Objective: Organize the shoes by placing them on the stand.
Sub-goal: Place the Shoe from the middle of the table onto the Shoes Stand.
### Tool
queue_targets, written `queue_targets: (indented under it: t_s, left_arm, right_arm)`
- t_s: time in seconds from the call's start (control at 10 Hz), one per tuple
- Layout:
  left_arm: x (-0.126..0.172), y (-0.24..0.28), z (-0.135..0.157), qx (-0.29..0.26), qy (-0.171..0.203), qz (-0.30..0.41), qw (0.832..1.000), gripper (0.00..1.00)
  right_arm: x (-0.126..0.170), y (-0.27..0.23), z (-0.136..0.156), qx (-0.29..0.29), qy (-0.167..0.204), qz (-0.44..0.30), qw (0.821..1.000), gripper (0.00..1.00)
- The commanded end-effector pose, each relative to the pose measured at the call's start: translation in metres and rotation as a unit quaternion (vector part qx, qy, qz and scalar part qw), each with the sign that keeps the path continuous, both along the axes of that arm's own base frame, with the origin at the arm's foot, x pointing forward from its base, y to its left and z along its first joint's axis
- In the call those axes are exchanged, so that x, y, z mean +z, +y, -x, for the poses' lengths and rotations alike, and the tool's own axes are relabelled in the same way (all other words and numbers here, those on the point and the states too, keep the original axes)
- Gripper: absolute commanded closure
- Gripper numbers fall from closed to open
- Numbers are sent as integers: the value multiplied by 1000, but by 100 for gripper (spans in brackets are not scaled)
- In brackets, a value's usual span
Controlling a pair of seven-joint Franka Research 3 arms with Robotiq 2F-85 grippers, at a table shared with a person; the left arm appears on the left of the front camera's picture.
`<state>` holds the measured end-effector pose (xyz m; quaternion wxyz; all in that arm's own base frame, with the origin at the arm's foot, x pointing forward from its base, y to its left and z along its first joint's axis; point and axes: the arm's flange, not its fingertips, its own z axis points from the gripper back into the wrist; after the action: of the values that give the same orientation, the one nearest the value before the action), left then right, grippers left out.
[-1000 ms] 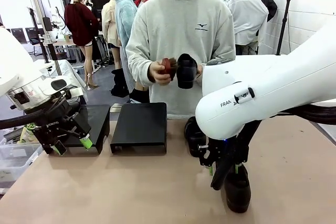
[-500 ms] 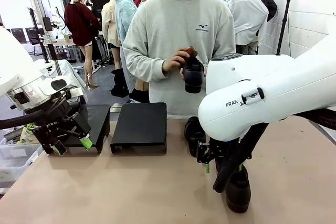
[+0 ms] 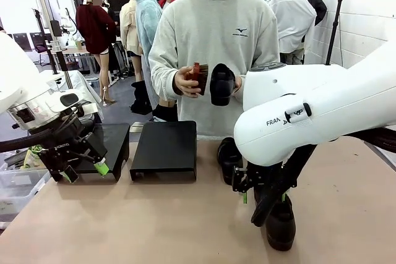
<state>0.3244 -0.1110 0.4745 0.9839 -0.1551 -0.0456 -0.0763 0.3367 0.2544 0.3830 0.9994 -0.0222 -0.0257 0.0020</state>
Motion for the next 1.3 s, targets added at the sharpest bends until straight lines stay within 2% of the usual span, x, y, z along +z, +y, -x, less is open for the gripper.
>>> queue_targets:
  t_s: [0.0, 0.1, 0.2, 0.4, 0.5, 0.6, 0.8, 0.9, 1.0, 1.2]
  left_arm:
    - [0, 1, 0, 2, 1, 0, 1000, 0]
    - [0, 1, 0, 2, 1, 0, 1000, 0]
    - [0, 1, 0, 2, 1, 0, 1000, 0]
    - [0, 1, 0, 2, 1, 0, 1000, 0]
    - [0, 1, 0, 2, 1, 0, 1000, 0]
    - [0, 1, 0, 2, 1, 0, 1000, 0]
    - [0, 0, 0, 0, 0, 0, 1000, 0]
    - [-7, -32, 10, 28, -15, -22, 999, 0]
    - [-14, -61, 18, 49, -32, -40, 997, 0]
    - [-25, -115, 28, 88, -72, -46, 992, 0]
  right_arm:
    - [0, 0, 0, 0, 0, 0, 1000, 0]
    - [20, 3, 6, 27, -26, 19, 999, 0]
    - [46, -3, 15, 29, -60, 35, 997, 0]
    - [84, -37, 32, 25, -85, 63, 994, 0]
    - [95, -68, 31, 55, -62, 67, 994, 0]
    - [101, -99, 29, 57, -41, 76, 995, 0]
    - [104, -150, 34, 30, -22, 88, 995, 0]
    - [102, -173, 33, -20, -14, 73, 997, 0]
    - [97, -191, 32, -46, -6, 60, 997, 0]
    - [85, -228, 27, -35, -1, 10, 999, 0]
